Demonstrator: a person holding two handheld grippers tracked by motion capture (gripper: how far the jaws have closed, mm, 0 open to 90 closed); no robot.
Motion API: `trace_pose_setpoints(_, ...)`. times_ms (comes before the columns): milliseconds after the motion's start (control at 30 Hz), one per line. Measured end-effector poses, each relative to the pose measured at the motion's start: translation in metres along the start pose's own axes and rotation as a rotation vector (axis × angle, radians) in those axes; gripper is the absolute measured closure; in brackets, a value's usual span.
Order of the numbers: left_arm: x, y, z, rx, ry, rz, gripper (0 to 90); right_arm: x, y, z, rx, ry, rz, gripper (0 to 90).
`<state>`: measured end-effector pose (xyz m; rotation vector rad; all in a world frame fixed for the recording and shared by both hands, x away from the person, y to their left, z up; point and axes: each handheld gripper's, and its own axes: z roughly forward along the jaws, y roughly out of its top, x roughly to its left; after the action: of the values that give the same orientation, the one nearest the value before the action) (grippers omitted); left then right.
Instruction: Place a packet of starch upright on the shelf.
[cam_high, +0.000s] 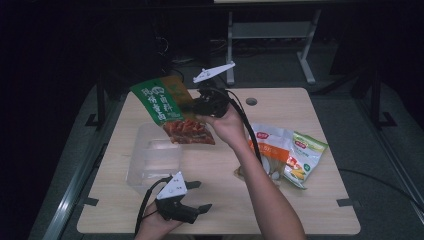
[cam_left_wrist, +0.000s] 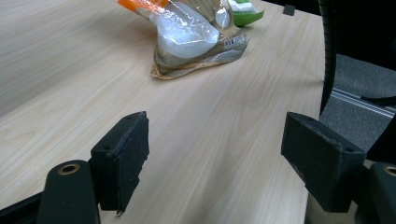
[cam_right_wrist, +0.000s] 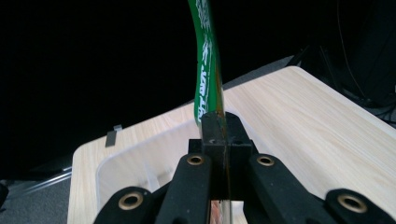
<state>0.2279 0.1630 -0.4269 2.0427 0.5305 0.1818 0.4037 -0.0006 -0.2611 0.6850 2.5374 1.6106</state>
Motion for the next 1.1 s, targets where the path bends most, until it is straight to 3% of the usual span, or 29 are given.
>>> trace_pose_setpoints(200, 0.002, 0.000, -0.003, 0.002, 0.009, 0.010, 22.9, -0.006, 0.007, 0.024, 0.004, 0.001, 0.012, 89.7)
trace_pose_setpoints(500, 0.004, -0.001, -0.005, 0.005, 0.012, 0.002, 22.9, -0.019, 0.002, 0.058, -0.005, 0.026, 0.059, 89.7)
trace_pose_setpoints(733, 0.003, -0.001, -0.006, 0.001, 0.013, 0.001, 22.8, -0.026, -0.005, 0.088, -0.027, 0.062, 0.111, 89.8)
trace_pose_setpoints(867, 0.003, -0.001, -0.006, 0.004, 0.017, 0.011, 22.8, -0.026, -0.010, 0.102, -0.006, 0.067, 0.109, 89.8)
trace_pose_setpoints(1100, 0.002, -0.002, -0.005, 0.017, 0.026, 0.036, 22.8, -0.032, -0.027, 0.124, 0.001, 0.078, 0.151, 89.8)
